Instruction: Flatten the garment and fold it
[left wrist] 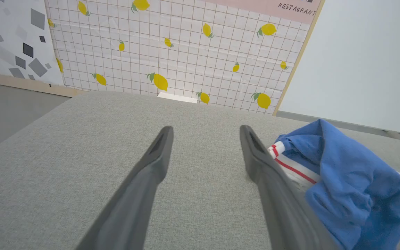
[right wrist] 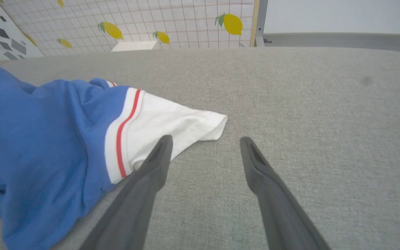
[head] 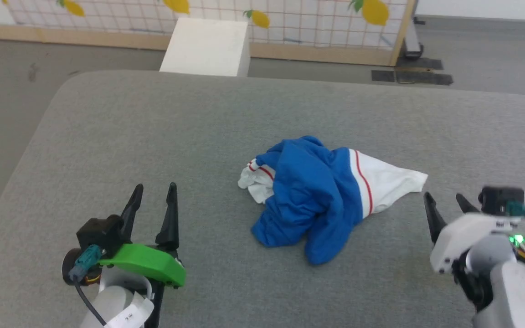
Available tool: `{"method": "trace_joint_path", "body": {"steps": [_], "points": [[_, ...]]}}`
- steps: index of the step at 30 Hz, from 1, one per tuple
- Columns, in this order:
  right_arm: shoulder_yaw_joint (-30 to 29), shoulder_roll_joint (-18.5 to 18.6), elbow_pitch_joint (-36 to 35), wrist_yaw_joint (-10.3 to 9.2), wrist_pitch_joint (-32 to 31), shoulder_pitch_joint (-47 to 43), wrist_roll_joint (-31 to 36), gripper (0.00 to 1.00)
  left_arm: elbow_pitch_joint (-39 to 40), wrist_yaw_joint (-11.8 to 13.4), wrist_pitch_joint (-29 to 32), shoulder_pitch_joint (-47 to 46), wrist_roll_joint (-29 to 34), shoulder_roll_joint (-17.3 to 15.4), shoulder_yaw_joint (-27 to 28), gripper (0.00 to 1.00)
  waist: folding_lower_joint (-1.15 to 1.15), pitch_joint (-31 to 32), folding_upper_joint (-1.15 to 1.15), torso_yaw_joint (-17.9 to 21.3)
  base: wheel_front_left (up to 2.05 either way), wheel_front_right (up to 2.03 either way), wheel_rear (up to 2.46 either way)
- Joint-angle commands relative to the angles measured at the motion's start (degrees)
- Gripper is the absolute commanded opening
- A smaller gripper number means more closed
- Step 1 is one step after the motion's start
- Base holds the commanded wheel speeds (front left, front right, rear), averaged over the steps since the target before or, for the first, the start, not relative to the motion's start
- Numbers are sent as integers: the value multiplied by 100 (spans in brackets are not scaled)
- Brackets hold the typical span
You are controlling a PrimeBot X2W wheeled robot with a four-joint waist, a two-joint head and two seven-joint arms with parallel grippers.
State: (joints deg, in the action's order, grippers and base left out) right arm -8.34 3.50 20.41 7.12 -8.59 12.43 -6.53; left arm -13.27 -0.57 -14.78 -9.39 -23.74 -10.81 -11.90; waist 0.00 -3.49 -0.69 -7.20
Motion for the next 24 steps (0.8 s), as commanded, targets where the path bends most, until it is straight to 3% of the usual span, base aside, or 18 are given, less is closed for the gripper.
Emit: {"method": "trace_joint_path", "body": {"steps": [1,6,9,21,22,23,24], "points": [[12,89,159,36,-202,285,-117,100,31,-61,-21,-121,59,57,18,100,0,-214,69,-237,0,0,0],[375,444,950,36,-1259,1276,-653,100,76,-177,-21,-246,189,239,92,100,0,-442,69,-426,0,0,0],[867,749,1735,36,-2446,2021,-1195,100,94,-296,-21,-386,286,419,170,100,0,-679,69,-619,0,0,0],[1548,1056,3192,36,-3529,2662,-1615,100,129,-518,-22,-578,455,683,343,100,0,-1127,69,-887,0,0,0],[1561,1041,3299,36,-3612,2631,-1687,86,123,-528,-22,-576,465,694,355,100,0,-1134,69,-894,0,0,0],[1581,1019,3405,36,-3702,2589,-1777,38,111,-539,-22,-571,473,707,372,100,0,-1139,69,-904,0,0,0],[1610,1011,3449,36,-3721,2560,-1837,18,100,-547,-22,-569,480,716,383,100,0,-1142,69,-908,0,0,0]]}}
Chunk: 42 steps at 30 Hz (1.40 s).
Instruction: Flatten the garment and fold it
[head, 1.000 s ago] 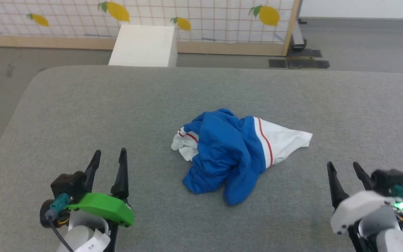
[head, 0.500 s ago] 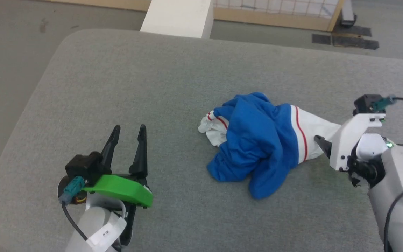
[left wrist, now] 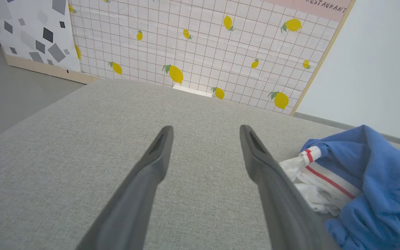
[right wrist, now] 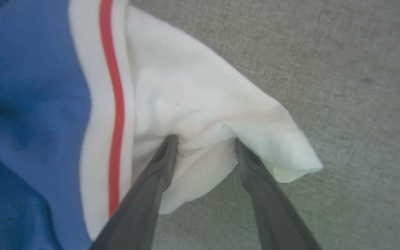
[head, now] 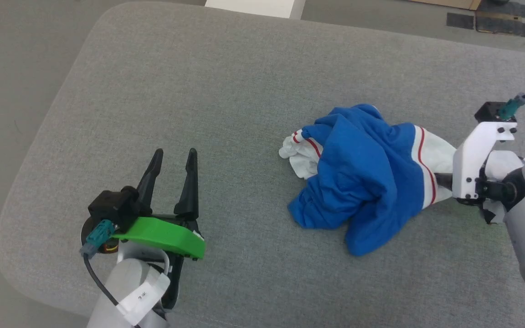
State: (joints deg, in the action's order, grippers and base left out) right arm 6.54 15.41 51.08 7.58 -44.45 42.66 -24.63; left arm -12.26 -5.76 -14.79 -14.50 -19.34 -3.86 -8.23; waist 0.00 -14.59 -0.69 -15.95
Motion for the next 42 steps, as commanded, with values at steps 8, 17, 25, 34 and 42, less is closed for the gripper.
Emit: {"method": "trace_joint_path", "body": {"steps": [8,17,25,34,42], "points": [[587,18,80,-9,801,-414,-190,0,-163,-69,-20,55,140,65,157,100,0,227,69,136,0,0,0],[932,571,-801,-9,2087,-773,-158,0,-387,-94,-20,366,267,60,268,100,0,923,69,468,0,0,0],[94,1183,-1602,-9,2200,-2131,-71,0,-532,-102,-21,640,291,20,284,100,0,1284,69,865,0,0,0],[-1686,738,-2016,-9,1856,-4146,416,0,-771,-92,-17,753,249,-65,262,100,0,1391,69,1094,0,0,0],[-2751,-274,-2688,-9,2997,-4551,1017,100,-874,-73,-14,742,203,-110,248,100,0,1408,69,1116,0,0,0]]}}
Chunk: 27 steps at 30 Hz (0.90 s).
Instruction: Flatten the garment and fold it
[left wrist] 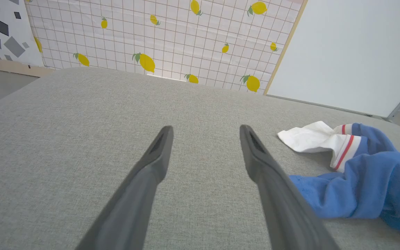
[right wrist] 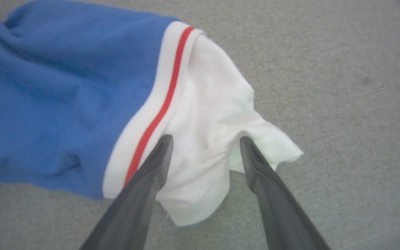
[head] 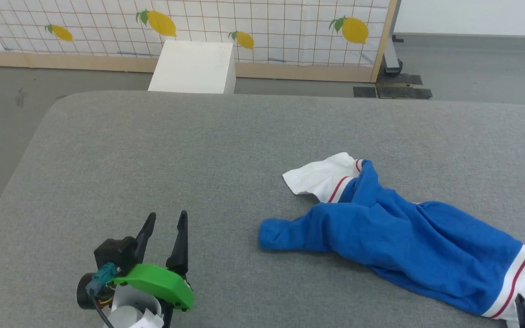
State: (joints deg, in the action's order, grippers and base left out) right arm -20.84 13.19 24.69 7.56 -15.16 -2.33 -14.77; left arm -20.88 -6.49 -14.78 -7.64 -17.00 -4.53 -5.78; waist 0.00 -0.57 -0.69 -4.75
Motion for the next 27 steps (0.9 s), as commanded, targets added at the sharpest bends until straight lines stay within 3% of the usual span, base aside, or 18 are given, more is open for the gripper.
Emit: {"method": "trace_joint_path", "body": {"steps": [1,6,11,20,27], "points": [[-99,-173,-163,-8,248,-85,101,100,-19,4,-13,53,-37,-45,1,100,0,15,69,-3,0,0,0],[-151,-665,-860,-8,916,-293,482,100,-25,31,21,53,-62,-66,-14,100,0,66,69,53,0,0,0],[89,-902,-1590,-8,1142,-523,705,100,-17,30,99,33,-58,-82,-93,100,0,119,69,126,0,0,0],[707,-1026,-2782,-8,957,-1045,774,100,-37,-30,356,-290,-28,-41,-558,100,0,184,69,262,0,0,0],[1039,-1030,-3227,-8,754,-1210,654,100,-302,-80,694,-1034,-73,53,-1234,100,0,53,69,358,0,0,0]]}}
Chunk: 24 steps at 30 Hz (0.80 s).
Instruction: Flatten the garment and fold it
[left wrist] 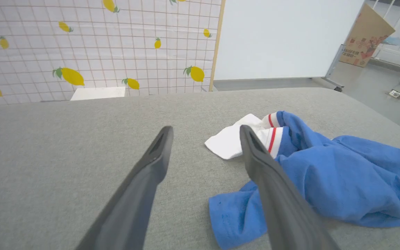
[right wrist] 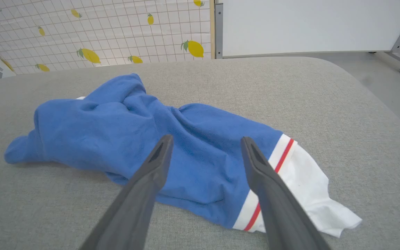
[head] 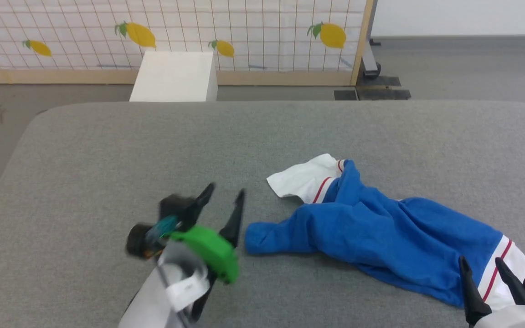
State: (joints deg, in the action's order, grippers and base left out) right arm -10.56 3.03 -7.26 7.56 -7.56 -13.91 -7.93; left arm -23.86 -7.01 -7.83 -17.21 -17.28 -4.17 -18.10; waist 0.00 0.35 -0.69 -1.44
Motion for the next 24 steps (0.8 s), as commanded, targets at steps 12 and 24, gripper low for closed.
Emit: {"method": "trace_joint_path", "body": {"steps": [12,24], "points": [[75,-14,-174,-8,-164,45,-100,100,-168,-46,1371,-1574,-1145,-46,-2499,100,0,-443,69,169,0,0,0],[191,-15,-86,-8,-208,255,-162,100,-1185,-47,2638,-2700,-1993,-313,-3984,100,0,-778,69,415,0,0,0]]}}
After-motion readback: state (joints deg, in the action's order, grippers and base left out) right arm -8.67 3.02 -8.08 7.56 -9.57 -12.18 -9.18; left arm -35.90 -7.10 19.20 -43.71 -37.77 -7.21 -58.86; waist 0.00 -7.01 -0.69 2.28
